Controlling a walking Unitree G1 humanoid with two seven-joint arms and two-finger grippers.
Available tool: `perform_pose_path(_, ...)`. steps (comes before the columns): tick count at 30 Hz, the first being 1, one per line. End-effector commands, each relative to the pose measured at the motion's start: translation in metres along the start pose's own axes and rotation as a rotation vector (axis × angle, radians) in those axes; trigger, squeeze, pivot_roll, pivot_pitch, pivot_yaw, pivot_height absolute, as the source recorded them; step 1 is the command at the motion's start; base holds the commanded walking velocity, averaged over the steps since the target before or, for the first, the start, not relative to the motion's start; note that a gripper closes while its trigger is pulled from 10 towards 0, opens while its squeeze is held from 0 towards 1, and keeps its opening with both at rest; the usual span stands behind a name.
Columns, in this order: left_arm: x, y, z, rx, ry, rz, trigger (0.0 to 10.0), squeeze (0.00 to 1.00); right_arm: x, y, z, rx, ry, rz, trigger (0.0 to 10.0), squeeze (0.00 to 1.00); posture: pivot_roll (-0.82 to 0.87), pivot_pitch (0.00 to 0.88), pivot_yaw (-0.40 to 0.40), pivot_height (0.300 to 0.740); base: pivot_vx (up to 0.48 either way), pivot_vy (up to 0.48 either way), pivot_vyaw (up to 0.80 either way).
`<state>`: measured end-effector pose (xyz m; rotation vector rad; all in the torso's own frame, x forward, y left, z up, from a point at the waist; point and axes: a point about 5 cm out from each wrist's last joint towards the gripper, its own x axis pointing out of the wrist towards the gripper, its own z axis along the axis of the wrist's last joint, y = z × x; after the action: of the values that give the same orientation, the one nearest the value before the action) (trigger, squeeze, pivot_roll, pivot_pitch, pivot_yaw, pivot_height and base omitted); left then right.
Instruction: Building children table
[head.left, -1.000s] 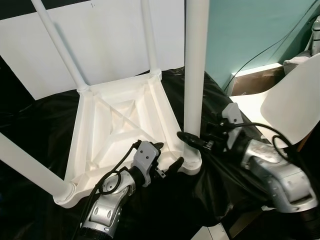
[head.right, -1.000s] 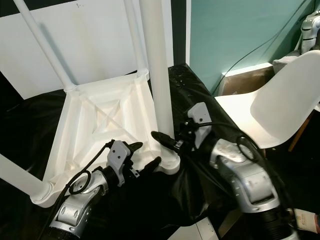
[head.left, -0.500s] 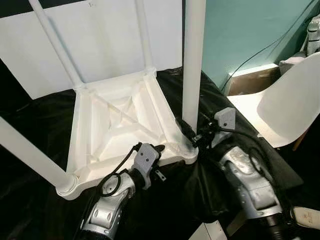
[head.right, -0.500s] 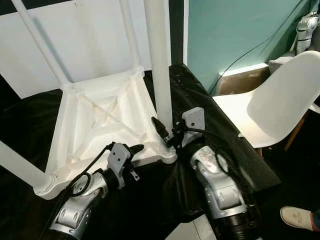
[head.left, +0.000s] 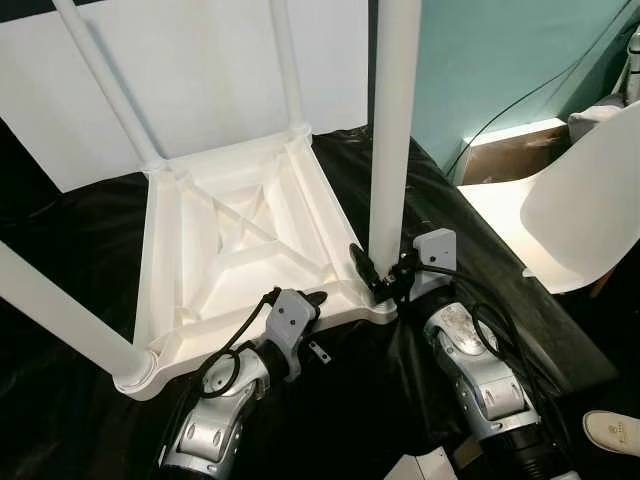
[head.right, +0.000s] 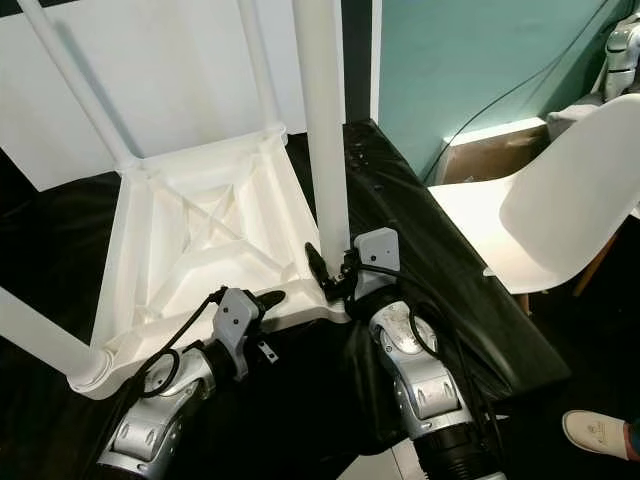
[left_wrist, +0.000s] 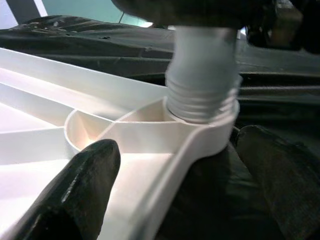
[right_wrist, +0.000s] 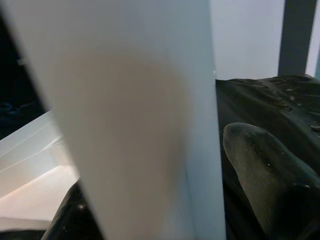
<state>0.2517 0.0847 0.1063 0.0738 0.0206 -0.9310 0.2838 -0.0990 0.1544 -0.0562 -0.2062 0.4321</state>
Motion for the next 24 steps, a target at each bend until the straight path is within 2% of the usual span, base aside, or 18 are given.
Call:
perform_pose_path(1, -0.001, 0.006, 0.0, -0.005, -0.003, 0.073, 10.0, 0.0, -0.003, -0.001, 0.001, 0.0, -0.008, 0.007, 10.0, 0.0, -0.08, 0.0, 0.092, 0.74, 0.0, 0.0, 0.0)
perform_pose_path(4, 0.001, 0.009, 0.002, -0.003, -0.011, 0.08, 10.0, 0.0, -0.008, -0.009, 0.0, -0.016, -0.014, 0.013, 10.0, 0.0, -0.08, 0.0, 0.093, 0.74, 0.0, 0.0, 0.0)
perform_pose_path(6, 0.002, 0.011, 0.001, 0.009, 0.001, 0.084, 10.0, 0.0, -0.015, -0.013, -0.003, -0.014, 0.007, 0.081, 10.0, 0.0, -0.09, 0.0, 0.094, 0.74, 0.0, 0.0, 0.0)
perform_pose_path(8, 0.004, 0.012, -0.004, 0.036, 0.048, 0.088, 10.0, 0.0, -0.023, -0.017, -0.004, -0.024, 0.024, 0.176, 10.0, 0.0, -0.1, 0.0, 0.097, 0.74, 0.0, 0.0, 0.0)
perform_pose_path(10, 0.006, 0.011, -0.014, 0.025, 0.124, 0.069, 10.0, 0.0, -0.028, -0.027, -0.004, -0.045, 0.04, 0.221, 10.0, 0.0, -0.11, 0.0, 0.104, 0.74, 0.0, 0.0, 0.0)
perform_pose_path(11, 0.006, 0.011, -0.014, 0.025, 0.124, 0.069, 10.0, 0.0, -0.028, -0.027, -0.004, -0.045, 0.04, 0.221, 10.0, 0.0, -0.11, 0.0, 0.104, 0.74, 0.0, 0.0, 0.0)
perform_pose_path(15, 0.006, 0.006, -0.034, 0.04, 0.259, 0.014, 10.0, 0.0, -0.025, -0.042, 0.0, -0.076, 0.043, 0.2, 10.0, 0.0, -0.13, 0.0, 0.111, 0.74, 0.0, 0.0, 0.0)
perform_pose_path(23, 0.007, 0.007, -0.045, 0.052, 0.34, -0.002, 10.0, 0.0, -0.019, -0.05, 0.004, -0.085, 0.023, 0.179, 10.0, 0.0, -0.13, 0.0, 0.112, 0.74, 0.0, 0.0, 0.0)
perform_pose_path(24, 0.01, 0.011, -0.045, 0.062, 0.351, 0.012, 5.3, 0.0, -0.018, -0.05, 0.004, -0.081, 0.02, 0.182, 10.0, 0.0, -0.12, 0.0, 0.11, 0.74, 0.0, 0.0, 0.0)
